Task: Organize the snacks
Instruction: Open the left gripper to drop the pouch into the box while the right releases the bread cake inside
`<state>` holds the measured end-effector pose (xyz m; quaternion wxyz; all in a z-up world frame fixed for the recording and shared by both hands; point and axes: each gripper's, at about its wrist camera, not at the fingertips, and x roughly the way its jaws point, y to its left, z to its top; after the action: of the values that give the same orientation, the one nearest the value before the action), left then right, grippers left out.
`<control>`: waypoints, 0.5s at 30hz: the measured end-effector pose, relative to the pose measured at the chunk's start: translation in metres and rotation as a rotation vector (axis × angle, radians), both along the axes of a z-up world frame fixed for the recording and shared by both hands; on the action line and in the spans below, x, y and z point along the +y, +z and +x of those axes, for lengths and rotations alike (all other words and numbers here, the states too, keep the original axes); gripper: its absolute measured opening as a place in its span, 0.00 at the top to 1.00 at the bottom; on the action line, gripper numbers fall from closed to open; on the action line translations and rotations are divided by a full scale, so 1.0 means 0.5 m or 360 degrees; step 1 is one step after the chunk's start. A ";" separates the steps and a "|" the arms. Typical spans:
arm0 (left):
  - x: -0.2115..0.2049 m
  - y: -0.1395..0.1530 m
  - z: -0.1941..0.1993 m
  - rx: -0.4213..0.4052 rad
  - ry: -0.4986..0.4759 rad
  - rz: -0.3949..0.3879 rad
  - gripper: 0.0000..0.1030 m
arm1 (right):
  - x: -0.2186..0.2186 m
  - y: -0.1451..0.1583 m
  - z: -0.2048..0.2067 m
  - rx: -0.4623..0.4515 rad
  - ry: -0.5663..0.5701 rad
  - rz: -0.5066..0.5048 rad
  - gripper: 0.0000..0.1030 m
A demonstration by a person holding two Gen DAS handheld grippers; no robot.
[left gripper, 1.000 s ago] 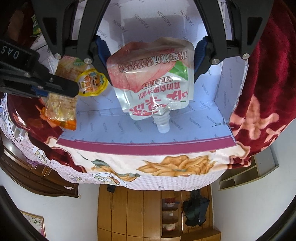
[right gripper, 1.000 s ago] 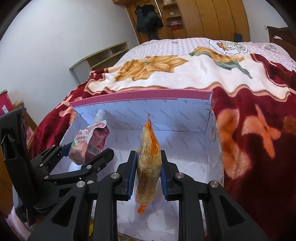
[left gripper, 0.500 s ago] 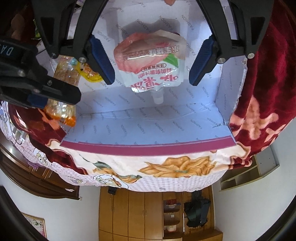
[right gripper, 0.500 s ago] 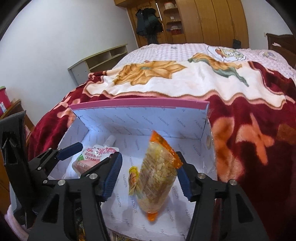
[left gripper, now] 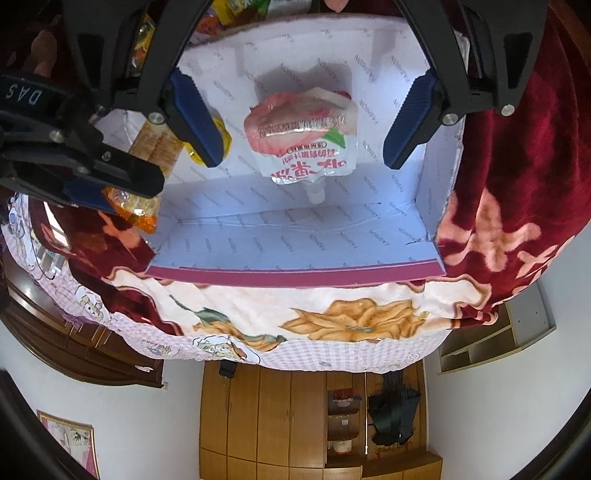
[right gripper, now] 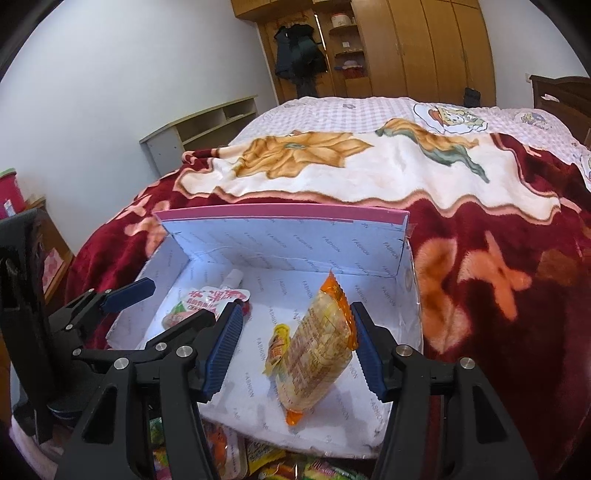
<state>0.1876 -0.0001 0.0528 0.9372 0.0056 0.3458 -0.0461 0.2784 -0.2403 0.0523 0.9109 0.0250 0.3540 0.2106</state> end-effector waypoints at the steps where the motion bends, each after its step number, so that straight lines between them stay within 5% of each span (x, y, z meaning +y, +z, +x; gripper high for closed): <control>1: 0.000 0.003 -0.007 0.0000 -0.0003 -0.0002 0.11 | 0.000 0.001 -0.006 -0.0004 0.0001 0.0000 0.41; 15: -0.001 0.036 -0.078 -0.0042 -0.0047 -0.0019 0.11 | -0.006 0.034 -0.081 -0.0071 0.0022 0.0032 0.41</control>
<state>0.1485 -0.0006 0.0709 0.9408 0.0058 0.3332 -0.0617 0.2379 -0.2432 0.0691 0.9168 0.0271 0.3315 0.2209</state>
